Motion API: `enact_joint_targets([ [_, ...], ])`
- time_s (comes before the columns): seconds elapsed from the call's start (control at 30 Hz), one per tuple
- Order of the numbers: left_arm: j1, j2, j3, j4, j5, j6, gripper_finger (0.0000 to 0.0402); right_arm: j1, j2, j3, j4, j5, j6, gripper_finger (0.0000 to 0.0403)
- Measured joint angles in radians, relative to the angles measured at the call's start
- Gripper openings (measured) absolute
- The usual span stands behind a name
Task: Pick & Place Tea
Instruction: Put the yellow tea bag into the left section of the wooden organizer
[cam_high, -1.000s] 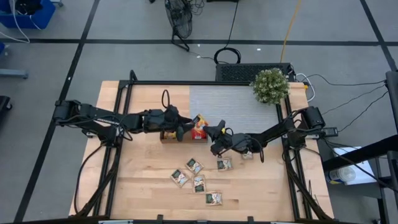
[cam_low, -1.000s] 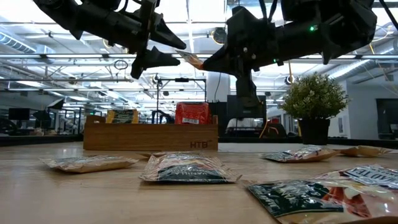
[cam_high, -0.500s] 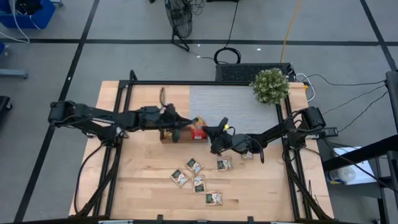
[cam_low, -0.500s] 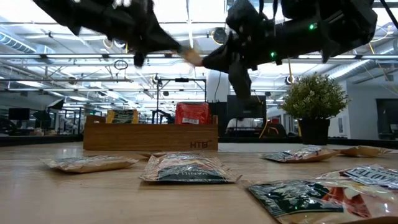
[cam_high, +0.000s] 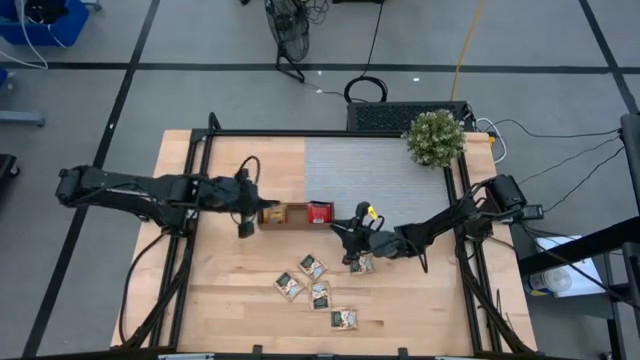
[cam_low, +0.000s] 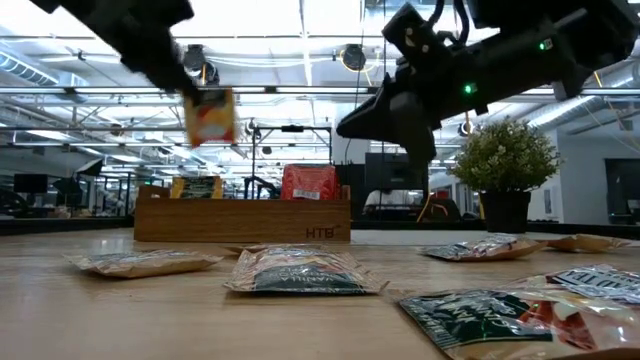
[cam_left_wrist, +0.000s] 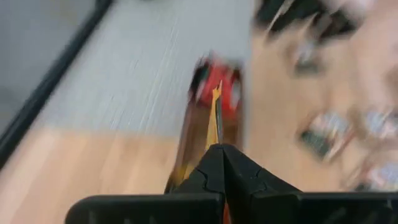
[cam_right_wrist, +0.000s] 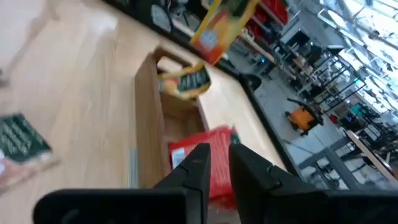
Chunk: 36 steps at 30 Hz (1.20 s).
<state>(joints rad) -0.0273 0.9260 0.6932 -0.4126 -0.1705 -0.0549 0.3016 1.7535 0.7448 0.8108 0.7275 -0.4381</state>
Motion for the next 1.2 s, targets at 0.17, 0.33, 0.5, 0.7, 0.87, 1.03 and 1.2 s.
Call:
enact_joint_targets([
  [0.17, 0.001, 0.051, 0.035, -0.183, 0.000, -0.092, 0.0001, -0.024, -0.003, 0.000, -0.003, -0.026, 0.001, 0.0039],
  [0.33, 0.000, 0.115, 0.036, -0.185, 0.062, -0.074, 0.0001, -0.042, -0.003, 0.000, -0.004, -0.026, 0.003, 0.0034],
  [0.5, 0.001, 0.186, 0.036, -0.172, 0.034, -0.009, 0.0001, -0.046, -0.003, 0.000, -0.004, -0.026, 0.005, 0.0033],
  [0.7, 0.001, 0.271, 0.036, -0.122, 0.006, 0.056, 0.0001, -0.045, -0.003, 0.000, -0.004, -0.026, 0.005, 0.0031],
  [0.87, 0.001, 0.331, 0.036, -0.109, 0.006, 0.050, 0.0006, -0.045, -0.003, 0.000, -0.014, -0.026, 0.004, 0.0031],
  [1.03, 0.001, 0.357, 0.036, -0.109, 0.005, -0.013, 0.0016, -0.045, -0.002, 0.000, -0.016, -0.026, 0.004, 0.0028],
  [1.2, 0.000, 0.350, 0.036, -0.108, 0.005, -0.062, 0.0032, -0.045, -0.002, 0.000, -0.020, -0.026, 0.004, 0.0029],
])
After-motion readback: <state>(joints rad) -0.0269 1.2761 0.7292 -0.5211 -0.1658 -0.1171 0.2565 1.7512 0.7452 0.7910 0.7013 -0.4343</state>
